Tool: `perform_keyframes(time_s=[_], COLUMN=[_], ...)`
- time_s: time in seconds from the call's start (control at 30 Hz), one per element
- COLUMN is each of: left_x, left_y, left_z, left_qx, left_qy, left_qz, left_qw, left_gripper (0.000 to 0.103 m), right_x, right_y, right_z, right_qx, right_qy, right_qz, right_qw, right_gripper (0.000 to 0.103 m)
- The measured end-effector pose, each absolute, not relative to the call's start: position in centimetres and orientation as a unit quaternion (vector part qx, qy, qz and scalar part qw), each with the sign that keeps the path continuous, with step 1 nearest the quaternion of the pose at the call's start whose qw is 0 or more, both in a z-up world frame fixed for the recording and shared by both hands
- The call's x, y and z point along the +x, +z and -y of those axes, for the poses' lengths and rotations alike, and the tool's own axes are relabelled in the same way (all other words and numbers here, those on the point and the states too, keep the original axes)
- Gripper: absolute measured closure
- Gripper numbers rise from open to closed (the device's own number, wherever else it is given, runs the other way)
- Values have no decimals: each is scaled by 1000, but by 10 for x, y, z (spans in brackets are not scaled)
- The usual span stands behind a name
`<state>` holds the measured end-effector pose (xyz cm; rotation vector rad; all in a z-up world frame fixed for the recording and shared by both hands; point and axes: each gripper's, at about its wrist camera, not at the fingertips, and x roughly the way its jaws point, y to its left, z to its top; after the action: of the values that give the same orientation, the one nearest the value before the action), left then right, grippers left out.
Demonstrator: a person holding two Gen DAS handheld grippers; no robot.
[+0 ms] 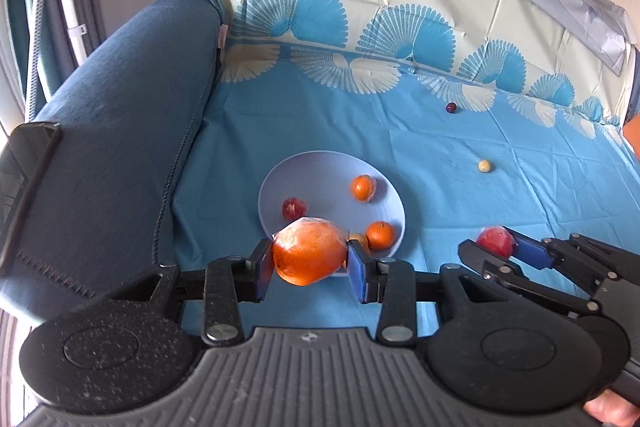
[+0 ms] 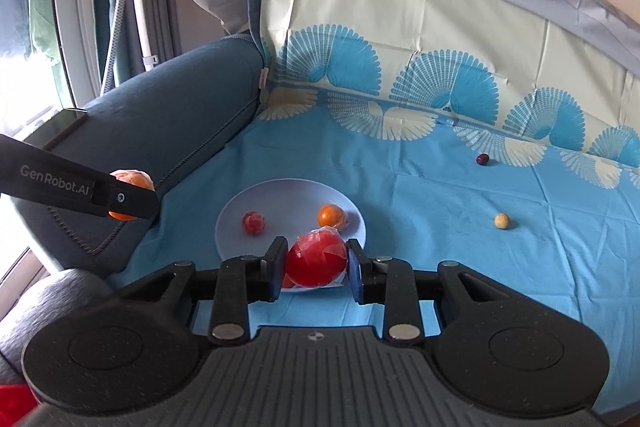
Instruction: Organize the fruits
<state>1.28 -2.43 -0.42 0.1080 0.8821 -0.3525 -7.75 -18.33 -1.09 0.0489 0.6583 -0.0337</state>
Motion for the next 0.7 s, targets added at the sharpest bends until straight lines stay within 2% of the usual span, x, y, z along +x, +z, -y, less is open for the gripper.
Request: perform_keyframes(time_s=[0.7], left_x=[137], left_y=[-99], left_z=[72], left_qx=[83], left_qy=[-155], left_qz=[-482], left_qw=[858], left_gripper=[60], right_x=[55], right_y=[-112], right_z=[208], right_qx=[24], right_qy=[-16], right_qz=[-391], right_qw=[920], right_gripper=[70])
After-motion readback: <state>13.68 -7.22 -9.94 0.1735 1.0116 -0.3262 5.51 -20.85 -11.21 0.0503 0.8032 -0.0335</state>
